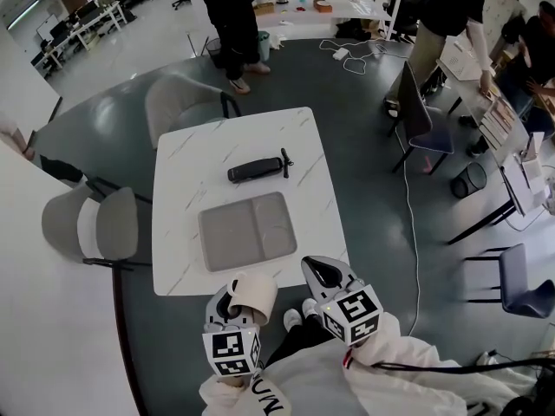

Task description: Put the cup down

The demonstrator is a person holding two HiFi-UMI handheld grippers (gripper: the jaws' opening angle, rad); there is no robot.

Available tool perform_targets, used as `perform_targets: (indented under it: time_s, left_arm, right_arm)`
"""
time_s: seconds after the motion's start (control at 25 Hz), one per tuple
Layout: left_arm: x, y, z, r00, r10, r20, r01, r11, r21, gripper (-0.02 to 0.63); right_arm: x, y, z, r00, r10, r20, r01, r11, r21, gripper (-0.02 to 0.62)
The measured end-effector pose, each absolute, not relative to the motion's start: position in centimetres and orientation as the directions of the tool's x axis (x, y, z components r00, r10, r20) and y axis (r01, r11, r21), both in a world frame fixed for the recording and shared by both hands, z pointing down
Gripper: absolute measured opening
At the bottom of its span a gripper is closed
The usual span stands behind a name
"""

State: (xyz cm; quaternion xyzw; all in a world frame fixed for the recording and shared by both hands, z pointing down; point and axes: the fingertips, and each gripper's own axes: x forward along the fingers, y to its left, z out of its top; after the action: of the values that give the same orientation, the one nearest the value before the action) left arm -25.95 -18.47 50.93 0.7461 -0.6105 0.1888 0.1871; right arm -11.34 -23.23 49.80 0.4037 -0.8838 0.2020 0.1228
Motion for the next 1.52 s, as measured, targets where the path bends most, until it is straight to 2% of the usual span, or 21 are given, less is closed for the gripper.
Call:
perform_targets:
  time_s: [0.64, 1.52]
  left_arm:
    - [-25.4, -23.0, 52.1, 0.166, -0.823, 0.544, -0.979, -0.201, -0.006, 0.048]
    - [-24.9, -31.5, 57.6, 0.179, -0.729, 0.661, -0.959, -0.279, -0.048, 0.048]
  right_arm:
    - [-9.3, -27.0, 51.0, -0.628, -0.677, 0.384, -0.778, 0.567, -0.272, 0.005]
    - [-7.4, -31.8, 52.6, -0.596, -0.699, 0.395, -0.803, 0.520, -0.292, 0.005]
